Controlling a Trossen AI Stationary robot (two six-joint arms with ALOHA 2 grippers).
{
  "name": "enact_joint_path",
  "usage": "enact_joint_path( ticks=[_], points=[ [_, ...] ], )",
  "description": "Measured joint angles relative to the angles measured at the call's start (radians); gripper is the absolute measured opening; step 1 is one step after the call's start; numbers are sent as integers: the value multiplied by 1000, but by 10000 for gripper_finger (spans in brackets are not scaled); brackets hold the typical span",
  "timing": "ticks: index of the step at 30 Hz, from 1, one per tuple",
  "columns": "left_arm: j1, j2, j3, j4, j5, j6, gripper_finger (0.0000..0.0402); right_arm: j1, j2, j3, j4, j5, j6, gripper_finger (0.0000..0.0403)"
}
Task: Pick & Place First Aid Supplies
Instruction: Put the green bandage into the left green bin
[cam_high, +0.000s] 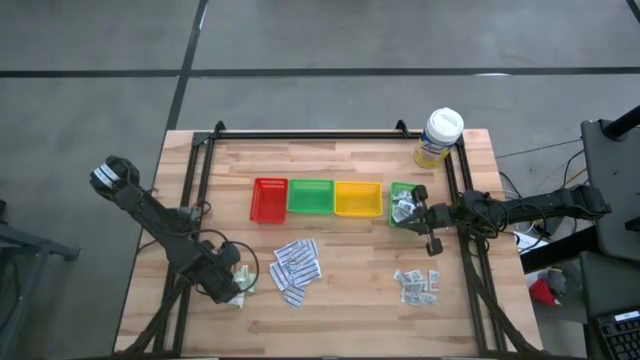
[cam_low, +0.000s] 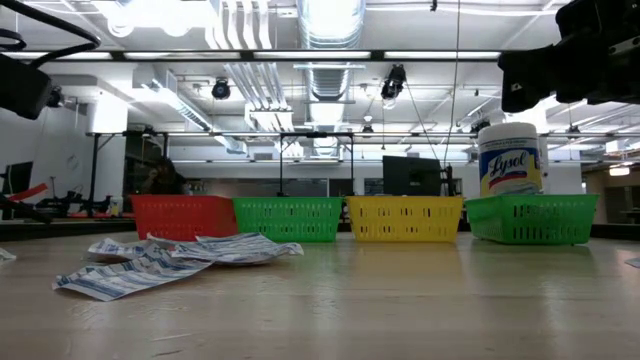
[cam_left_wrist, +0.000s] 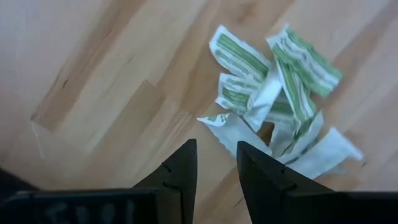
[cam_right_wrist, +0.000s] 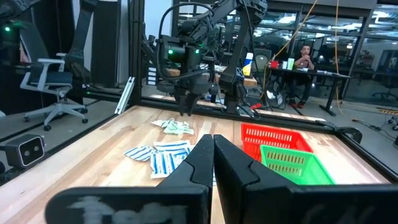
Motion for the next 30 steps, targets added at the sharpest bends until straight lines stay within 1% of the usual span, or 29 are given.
enact_joint_path(
  ticks=[7, 15, 19, 22, 26, 28, 30],
  points=[
    [0, 0, 0, -17, 11, 173, 108, 0, 0, 0, 0, 0, 0, 8],
    [0, 0, -1, -30, 8, 463, 108, 0, 0, 0, 0, 0, 0, 8],
    [0, 0, -1, -30, 5, 569, 108, 0, 0, 0, 0, 0, 0, 8],
    [0, 0, -1, -30, -7, 624, 108, 0, 0, 0, 0, 0, 0, 8],
    [0, 0, -4, -26, -79, 682, 108, 0, 0, 0, 0, 0, -3, 8],
    [1, 0, -13, -16, -116, 691, 108, 0, 0, 0, 0, 0, -2, 8],
    [3, 0, -25, 1, -124, 692, 108, 0, 0, 0, 0, 0, -1, 8]
  ],
)
